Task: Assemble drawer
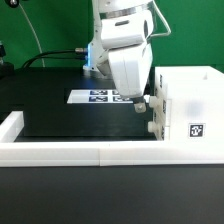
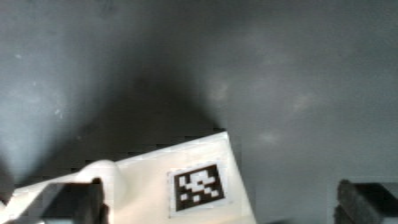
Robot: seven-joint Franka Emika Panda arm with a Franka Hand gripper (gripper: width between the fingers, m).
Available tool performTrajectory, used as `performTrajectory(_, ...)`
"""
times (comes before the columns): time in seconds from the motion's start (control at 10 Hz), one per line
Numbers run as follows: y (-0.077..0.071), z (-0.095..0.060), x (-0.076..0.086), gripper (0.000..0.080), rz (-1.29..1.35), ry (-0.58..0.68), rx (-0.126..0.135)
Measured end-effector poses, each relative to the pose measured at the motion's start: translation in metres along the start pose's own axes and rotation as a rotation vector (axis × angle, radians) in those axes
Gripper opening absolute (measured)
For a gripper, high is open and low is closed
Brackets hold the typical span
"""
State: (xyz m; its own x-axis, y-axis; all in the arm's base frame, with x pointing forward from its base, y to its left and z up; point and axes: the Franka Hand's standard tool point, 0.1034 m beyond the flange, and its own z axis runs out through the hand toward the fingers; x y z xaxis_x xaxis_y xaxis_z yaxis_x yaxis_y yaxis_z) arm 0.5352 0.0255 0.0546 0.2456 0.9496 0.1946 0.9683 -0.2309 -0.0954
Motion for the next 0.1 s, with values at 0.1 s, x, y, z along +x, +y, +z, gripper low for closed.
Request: performTrajectory(0.1,0.0000,0.0001,-0.0001,0.0649,0.000,0.000,0.000)
